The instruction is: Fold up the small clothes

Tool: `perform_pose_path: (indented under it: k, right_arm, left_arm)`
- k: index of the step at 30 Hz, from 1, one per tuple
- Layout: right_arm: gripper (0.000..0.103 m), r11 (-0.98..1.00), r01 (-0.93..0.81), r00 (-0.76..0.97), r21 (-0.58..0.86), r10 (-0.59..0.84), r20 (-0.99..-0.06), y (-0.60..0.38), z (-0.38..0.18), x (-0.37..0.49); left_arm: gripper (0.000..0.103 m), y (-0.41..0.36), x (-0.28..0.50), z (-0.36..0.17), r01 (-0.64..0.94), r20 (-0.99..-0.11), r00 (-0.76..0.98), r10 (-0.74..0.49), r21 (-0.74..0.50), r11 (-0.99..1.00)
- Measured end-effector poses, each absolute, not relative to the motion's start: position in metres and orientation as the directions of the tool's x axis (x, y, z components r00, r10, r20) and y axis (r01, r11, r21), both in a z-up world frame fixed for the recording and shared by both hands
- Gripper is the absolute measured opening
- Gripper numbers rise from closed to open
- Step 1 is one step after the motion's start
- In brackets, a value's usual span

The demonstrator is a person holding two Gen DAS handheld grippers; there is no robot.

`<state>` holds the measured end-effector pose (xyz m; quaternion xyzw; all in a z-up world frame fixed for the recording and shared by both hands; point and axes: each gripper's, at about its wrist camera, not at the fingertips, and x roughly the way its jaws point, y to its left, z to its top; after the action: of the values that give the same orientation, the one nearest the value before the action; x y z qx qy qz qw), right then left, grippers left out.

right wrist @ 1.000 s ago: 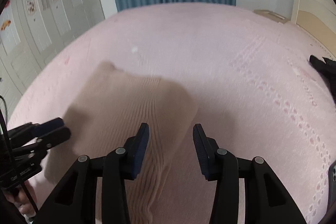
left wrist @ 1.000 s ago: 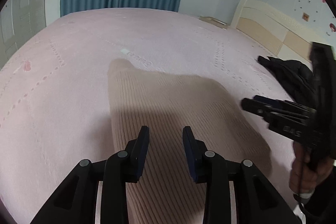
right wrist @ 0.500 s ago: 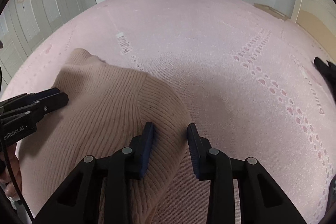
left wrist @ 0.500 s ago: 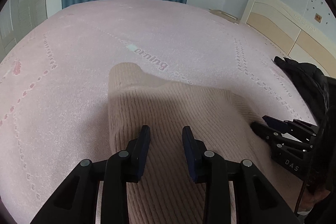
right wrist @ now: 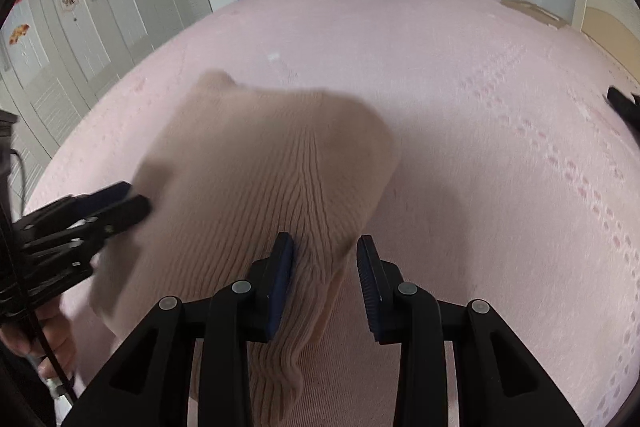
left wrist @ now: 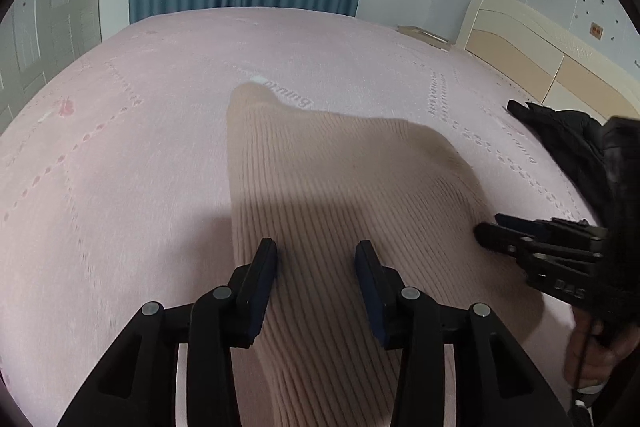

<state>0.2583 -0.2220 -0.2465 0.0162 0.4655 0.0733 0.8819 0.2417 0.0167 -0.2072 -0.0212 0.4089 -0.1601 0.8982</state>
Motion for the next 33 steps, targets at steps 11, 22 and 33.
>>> perform_pose_path:
  k: [11,22,33]
  right_arm:
    - [0.016,0.988,-0.063,0.542,0.144,0.155,-0.826,-0.225,-0.245,0.258]
    - [0.017,0.981,-0.057,0.522,0.186,0.188,-0.832,-0.229,-0.251,0.269]
    - [0.027,0.987,-0.040,0.535,0.159,0.155,-0.831,-0.232,-0.254,0.260]
  left_arm:
    - [0.039,0.029,0.229,-0.205,0.232,-0.733,0.601,-0.318,-0.221,0.947]
    - [0.042,0.031,0.233,-0.204,0.213,-0.734,0.592,-0.332,-0.254,0.943]
    - [0.048,0.030,0.229,-0.202,0.214,-0.742,0.588,-0.321,-0.241,0.947]
